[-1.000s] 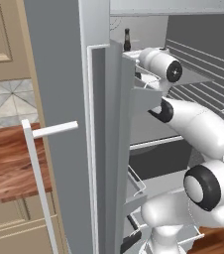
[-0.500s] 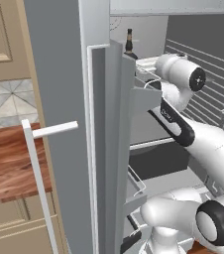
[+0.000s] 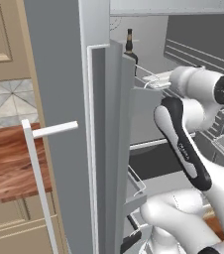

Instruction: Place the liquor and beer on the top shelf of the fridge to keep them out of children's reach, and place the bell pepper on lower shelves for easy access.

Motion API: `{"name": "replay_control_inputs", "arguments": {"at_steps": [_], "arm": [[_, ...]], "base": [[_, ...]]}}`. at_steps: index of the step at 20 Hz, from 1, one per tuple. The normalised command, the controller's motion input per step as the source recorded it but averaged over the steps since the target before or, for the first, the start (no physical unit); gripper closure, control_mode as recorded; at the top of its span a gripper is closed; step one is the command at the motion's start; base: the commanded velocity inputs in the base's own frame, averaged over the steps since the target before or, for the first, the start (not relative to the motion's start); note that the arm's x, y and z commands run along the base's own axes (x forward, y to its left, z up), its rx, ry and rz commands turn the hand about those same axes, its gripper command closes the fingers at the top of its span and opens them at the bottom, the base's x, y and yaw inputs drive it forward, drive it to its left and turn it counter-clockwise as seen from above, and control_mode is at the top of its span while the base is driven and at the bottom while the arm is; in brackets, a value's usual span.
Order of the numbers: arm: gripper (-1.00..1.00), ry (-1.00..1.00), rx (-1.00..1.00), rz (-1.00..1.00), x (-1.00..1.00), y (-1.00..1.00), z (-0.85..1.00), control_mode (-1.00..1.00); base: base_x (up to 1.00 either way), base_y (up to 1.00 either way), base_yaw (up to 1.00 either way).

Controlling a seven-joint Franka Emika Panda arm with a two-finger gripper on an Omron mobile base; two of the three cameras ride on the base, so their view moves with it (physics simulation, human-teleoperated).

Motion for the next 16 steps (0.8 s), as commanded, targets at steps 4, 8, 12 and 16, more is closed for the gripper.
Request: {"name": "replay_control_inputs", "arguments": {"at_steps": [4, 8, 12, 16], "arm": [[-1.0, 0.33, -0.07, 0.0, -0.99, 0.0, 0.0, -1.0], [-1.0, 0.29, -0.06, 0.0, -0.99, 0.0, -0.18, -1.0], [-1.0, 0.23, -0.08, 0.0, -0.89, 0.0, -0.56, -1.0], [-1.0, 0.23, -0.09, -0.01, -0.57, 0.0, -0.59, -1.0]], "base": [[0.0, 0.0, 0.0], [0.0, 0.0, 0.0], [0.0, 0.0, 0.0], [0.0, 0.0, 0.0]]}}
